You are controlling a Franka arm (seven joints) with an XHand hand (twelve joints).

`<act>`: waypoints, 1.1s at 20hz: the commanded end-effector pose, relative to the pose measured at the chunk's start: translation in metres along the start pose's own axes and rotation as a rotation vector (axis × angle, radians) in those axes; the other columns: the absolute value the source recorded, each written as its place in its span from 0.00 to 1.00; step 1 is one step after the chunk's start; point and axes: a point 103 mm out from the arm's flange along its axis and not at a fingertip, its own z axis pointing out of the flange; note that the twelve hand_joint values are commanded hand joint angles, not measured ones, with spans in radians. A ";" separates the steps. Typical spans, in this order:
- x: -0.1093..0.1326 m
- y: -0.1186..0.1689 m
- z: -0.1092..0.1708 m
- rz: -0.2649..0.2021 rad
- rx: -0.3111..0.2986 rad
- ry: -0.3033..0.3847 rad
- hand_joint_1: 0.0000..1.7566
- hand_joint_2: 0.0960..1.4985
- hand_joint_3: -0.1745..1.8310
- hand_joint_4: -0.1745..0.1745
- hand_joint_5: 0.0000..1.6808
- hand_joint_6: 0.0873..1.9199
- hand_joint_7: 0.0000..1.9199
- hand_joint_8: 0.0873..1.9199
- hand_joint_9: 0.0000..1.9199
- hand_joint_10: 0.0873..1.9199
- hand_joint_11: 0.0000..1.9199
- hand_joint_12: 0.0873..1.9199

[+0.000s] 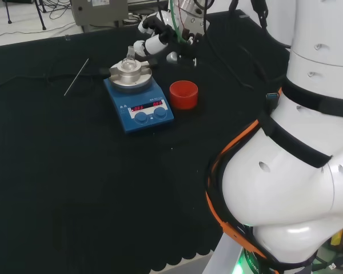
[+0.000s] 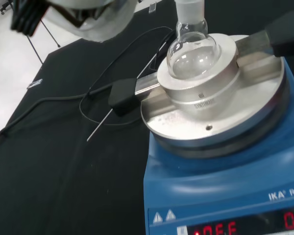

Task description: Turn on the heater.

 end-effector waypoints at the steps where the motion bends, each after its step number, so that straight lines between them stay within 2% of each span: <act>1: -0.007 -0.037 -0.015 0.004 -0.075 0.031 0.47 0.36 0.42 0.39 0.24 0.09 0.24 0.34 0.35 0.32 0.21 0.66; 2: -0.012 -0.045 -0.019 0.006 -0.077 0.030 0.47 0.36 0.42 0.39 0.24 0.09 0.24 0.34 0.35 0.32 0.21 0.66; 4: -0.020 -0.061 -0.029 -0.010 -0.031 0.030 0.47 0.36 0.41 0.40 0.24 0.08 0.24 0.34 0.35 0.32 0.21 0.66; 8: -0.026 -0.078 -0.033 0.009 0.014 -0.052 0.47 0.36 0.41 0.40 0.24 0.08 0.24 0.33 0.35 0.32 0.21 0.66; 11: -0.019 -0.088 -0.027 0.032 0.028 -0.103 0.48 0.36 0.41 0.40 0.24 0.08 0.27 0.34 0.37 0.32 0.23 0.66; 15: -0.007 -0.102 -0.013 0.063 0.073 -0.151 0.57 0.37 0.46 0.40 0.26 0.05 0.41 0.31 0.51 0.26 0.37 0.63; 18: -0.001 -0.109 -0.002 0.081 0.112 -0.189 0.61 0.37 0.48 0.38 0.27 0.04 0.52 0.32 0.62 0.21 0.52 0.55; 22: 0.004 -0.115 0.010 0.073 0.146 -0.220 0.65 0.38 0.48 0.33 0.29 0.04 0.61 0.37 0.73 0.20 0.68 0.43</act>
